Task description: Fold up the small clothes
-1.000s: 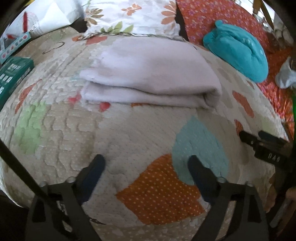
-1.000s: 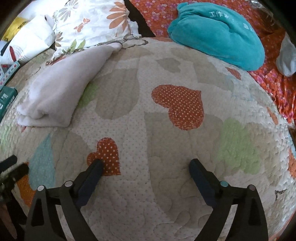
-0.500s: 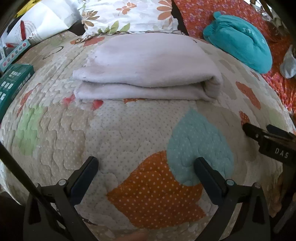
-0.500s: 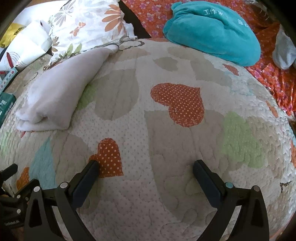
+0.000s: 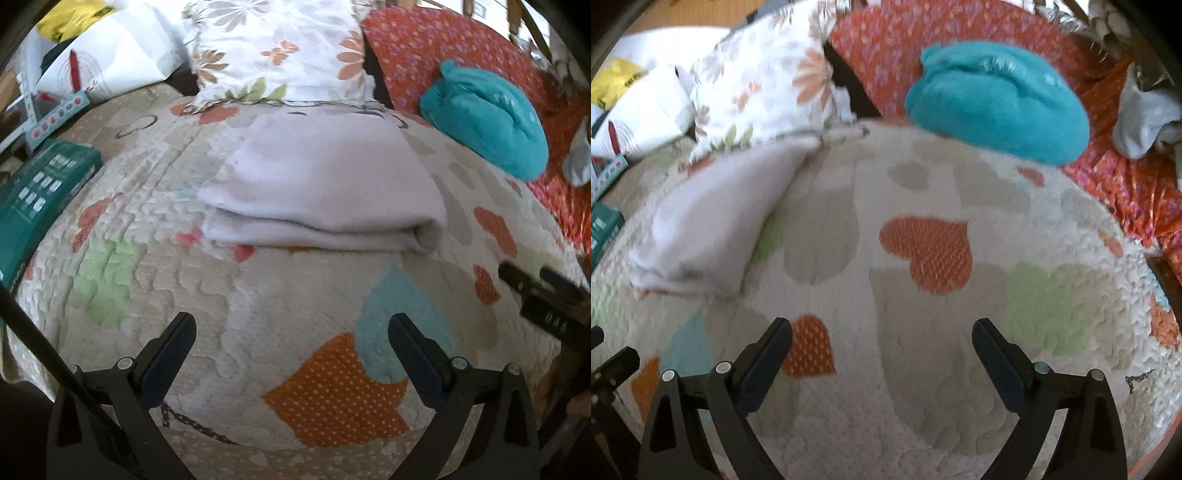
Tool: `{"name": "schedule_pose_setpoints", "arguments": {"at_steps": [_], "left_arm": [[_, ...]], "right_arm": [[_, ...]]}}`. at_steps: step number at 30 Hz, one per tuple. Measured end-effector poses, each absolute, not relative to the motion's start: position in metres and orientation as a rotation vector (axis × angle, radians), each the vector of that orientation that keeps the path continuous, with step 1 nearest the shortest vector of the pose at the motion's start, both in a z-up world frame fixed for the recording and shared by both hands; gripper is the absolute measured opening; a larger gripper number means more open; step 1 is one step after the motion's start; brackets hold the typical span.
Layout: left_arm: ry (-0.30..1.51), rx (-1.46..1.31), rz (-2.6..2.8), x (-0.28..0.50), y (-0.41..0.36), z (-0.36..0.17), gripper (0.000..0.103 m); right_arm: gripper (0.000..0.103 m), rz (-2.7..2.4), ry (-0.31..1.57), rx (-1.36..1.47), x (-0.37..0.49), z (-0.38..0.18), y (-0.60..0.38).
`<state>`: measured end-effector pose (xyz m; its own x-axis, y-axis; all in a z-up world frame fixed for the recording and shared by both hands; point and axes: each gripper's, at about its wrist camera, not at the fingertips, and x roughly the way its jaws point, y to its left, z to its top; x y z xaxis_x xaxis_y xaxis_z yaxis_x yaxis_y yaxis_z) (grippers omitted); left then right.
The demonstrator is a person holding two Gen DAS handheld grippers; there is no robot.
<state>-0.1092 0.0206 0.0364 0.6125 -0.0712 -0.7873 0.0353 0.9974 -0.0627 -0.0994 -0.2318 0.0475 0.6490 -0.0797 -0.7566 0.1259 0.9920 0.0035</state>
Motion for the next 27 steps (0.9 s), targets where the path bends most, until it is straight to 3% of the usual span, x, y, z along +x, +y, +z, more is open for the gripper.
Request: {"name": "schedule_pose_setpoints", "arguments": {"at_steps": [4, 8, 10, 12, 16, 21, 23, 24, 25, 27], "left_arm": [[0.946, -0.111, -0.045, -0.103, 0.033, 0.035, 0.103], [0.959, -0.11, -0.012, -0.101, 0.039, 0.033, 0.103], [0.961, -0.126, -0.001, -0.1, 0.043, 0.033, 0.103], [0.964, -0.139, 0.007, -0.098, 0.046, 0.032, 0.103], [0.961, -0.143, 0.016, -0.096, 0.049, 0.031, 0.103], [0.962, -0.139, 0.023, -0.096, 0.053, 0.03, 0.103], [0.961, -0.155, 0.028, -0.095, 0.058, 0.032, 0.103], [0.961, -0.163, 0.031, -0.094, 0.06, 0.032, 0.103], [0.961, -0.174, 0.035, -0.093, 0.063, 0.033, 0.103], [0.966, -0.187, 0.042, -0.091, 0.067, 0.033, 0.103]], "right_arm": [[0.087, -0.068, 0.949, 0.15, -0.093, 0.039, -0.237], [0.083, -0.064, 0.901, 0.166, -0.094, 0.051, -0.236], [0.068, 0.012, 0.874, 0.248, -0.088, 0.063, -0.237], [0.062, 0.135, 0.848, 0.349, -0.077, 0.08, -0.233], [0.062, 0.42, 0.85, 0.628, -0.04, 0.087, -0.223], [0.062, 0.57, 1.012, 0.845, 0.007, 0.032, -0.205], [0.045, 0.525, 1.054, 0.868, 0.006, 0.007, -0.211], [0.027, 0.524, 1.048, 0.868, 0.001, 0.002, -0.217], [0.022, 0.522, 1.048, 0.868, -0.005, 0.001, -0.223], [0.023, 0.47, 1.058, 0.831, -0.016, 0.006, -0.231]]}}
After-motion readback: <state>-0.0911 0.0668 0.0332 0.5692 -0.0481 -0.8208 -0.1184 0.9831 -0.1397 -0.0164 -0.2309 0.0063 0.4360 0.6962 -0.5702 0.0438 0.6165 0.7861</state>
